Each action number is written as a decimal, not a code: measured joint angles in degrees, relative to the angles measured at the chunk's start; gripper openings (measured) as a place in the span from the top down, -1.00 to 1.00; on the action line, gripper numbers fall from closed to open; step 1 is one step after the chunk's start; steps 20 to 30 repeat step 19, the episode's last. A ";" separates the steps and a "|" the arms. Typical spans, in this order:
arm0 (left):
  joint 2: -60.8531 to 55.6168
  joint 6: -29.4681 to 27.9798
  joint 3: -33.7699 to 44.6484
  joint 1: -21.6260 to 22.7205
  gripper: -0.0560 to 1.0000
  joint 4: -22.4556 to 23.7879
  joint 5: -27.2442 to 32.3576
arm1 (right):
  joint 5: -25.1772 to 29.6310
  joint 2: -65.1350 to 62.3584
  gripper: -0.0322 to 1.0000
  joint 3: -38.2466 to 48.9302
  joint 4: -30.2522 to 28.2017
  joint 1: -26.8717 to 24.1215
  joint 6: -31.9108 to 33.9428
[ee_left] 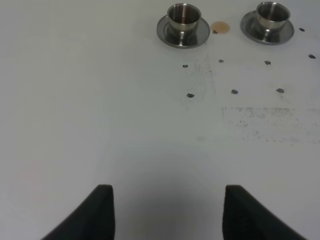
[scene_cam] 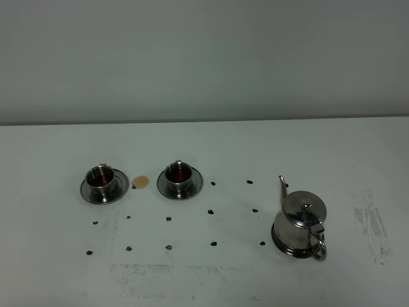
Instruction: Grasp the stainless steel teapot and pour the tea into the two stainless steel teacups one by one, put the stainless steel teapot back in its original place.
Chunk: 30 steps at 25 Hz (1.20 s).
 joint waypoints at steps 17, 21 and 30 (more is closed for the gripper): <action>0.00 0.00 0.00 0.00 -0.12 0.00 0.00 | 0.00 0.00 0.27 0.00 -0.05 0.00 0.00; 0.00 0.00 0.00 0.00 -0.12 0.00 0.00 | 0.00 0.00 0.30 0.00 -0.05 0.00 0.00; 0.00 0.00 0.00 0.00 -0.12 0.00 0.00 | 0.00 0.00 0.30 0.00 -0.05 0.00 0.00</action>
